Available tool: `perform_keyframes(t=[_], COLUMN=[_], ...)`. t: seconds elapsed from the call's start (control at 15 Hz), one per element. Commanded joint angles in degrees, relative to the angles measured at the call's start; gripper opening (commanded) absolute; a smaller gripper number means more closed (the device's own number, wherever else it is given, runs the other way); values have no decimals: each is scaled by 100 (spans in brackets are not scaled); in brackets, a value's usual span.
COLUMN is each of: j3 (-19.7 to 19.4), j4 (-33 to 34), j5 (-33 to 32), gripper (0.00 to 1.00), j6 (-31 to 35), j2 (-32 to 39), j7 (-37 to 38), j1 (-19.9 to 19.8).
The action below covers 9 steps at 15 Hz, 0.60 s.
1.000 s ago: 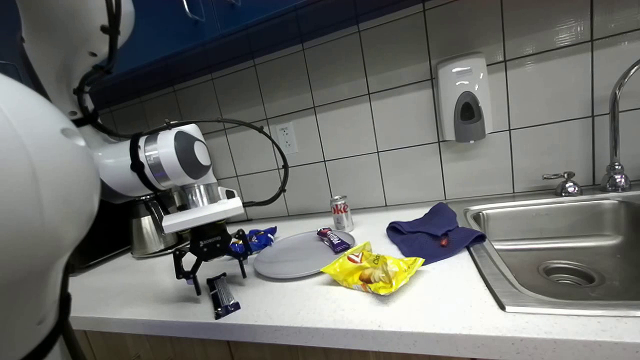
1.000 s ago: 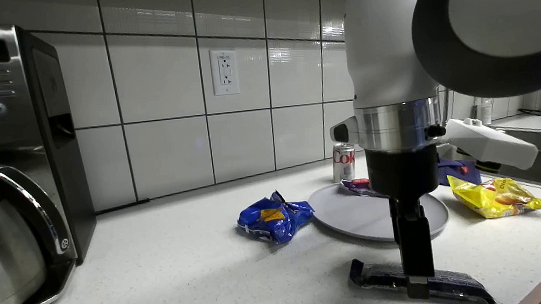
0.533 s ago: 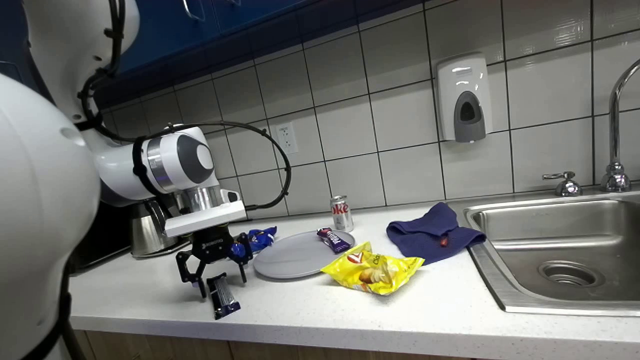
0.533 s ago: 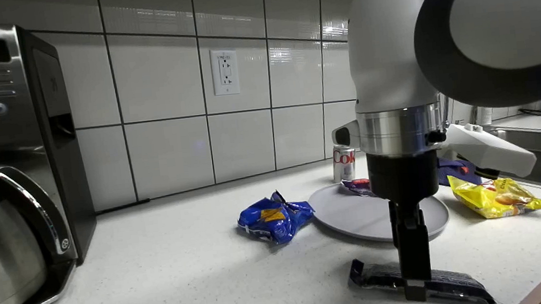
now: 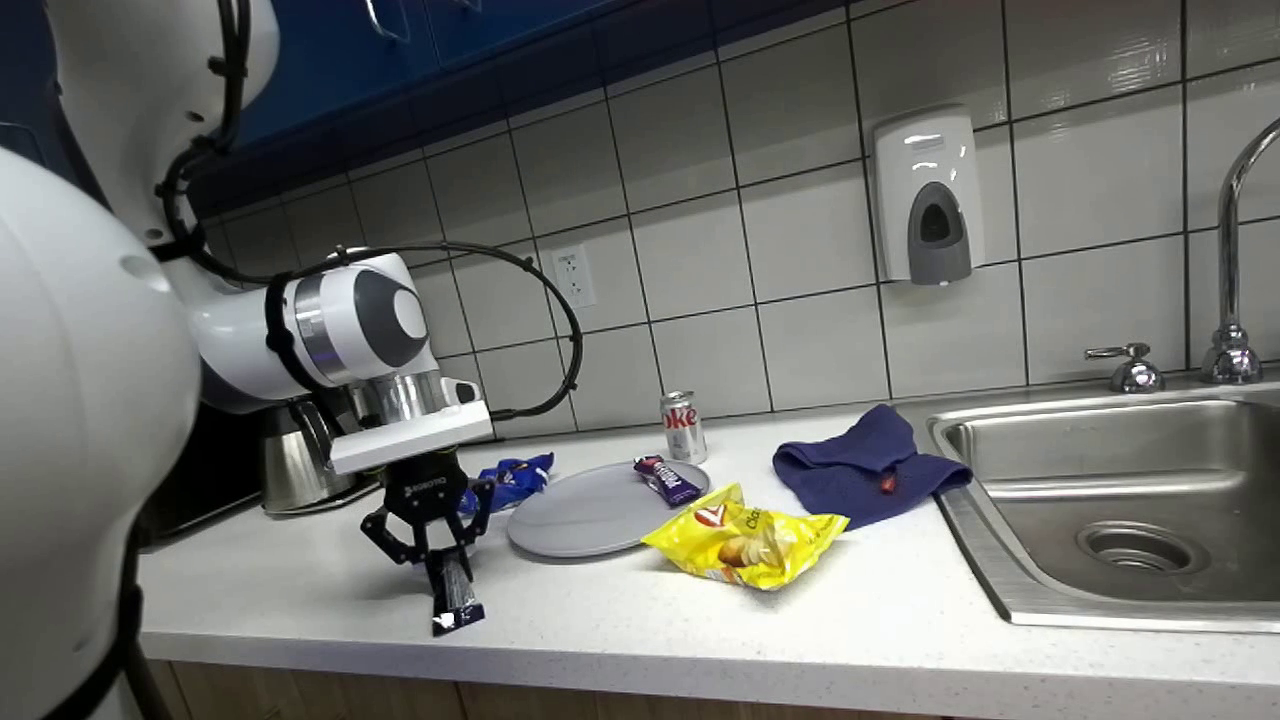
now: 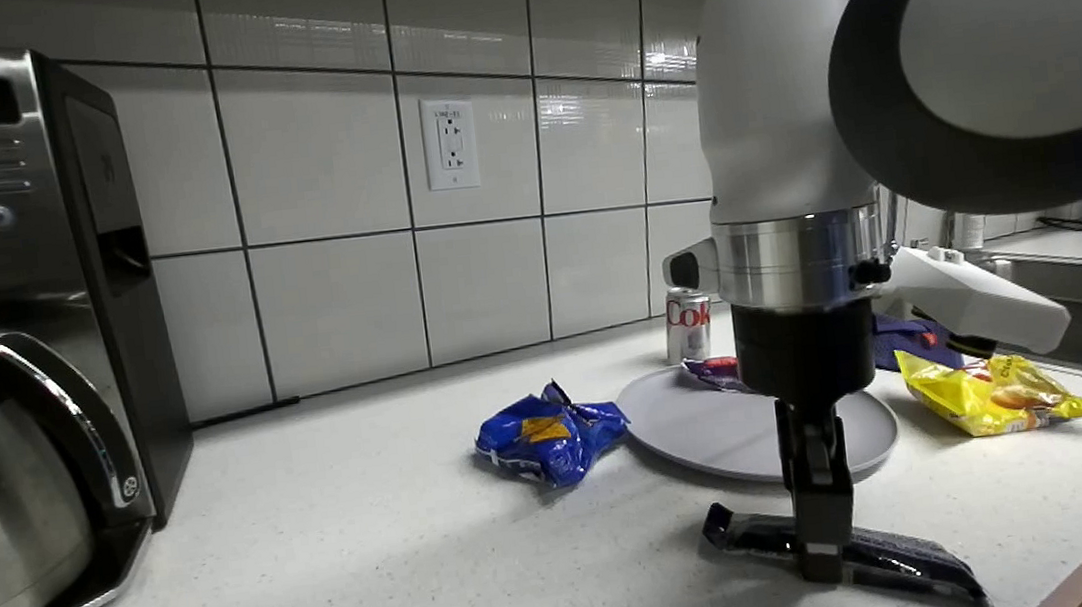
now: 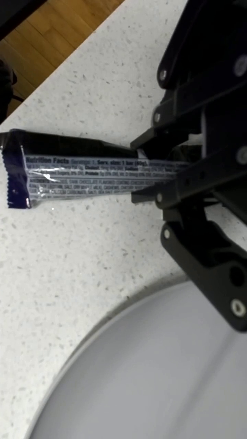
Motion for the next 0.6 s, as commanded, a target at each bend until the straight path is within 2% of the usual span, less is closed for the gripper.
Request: perform_keyframes(t=[0.0, 0.53], j3=[77, 41], j4=[-63, 168], j5=[52, -179], gripper=[8, 8], j6=[-62, -712], j2=[-139, -459], j7=[-11, -48], j1=[-58, -58])
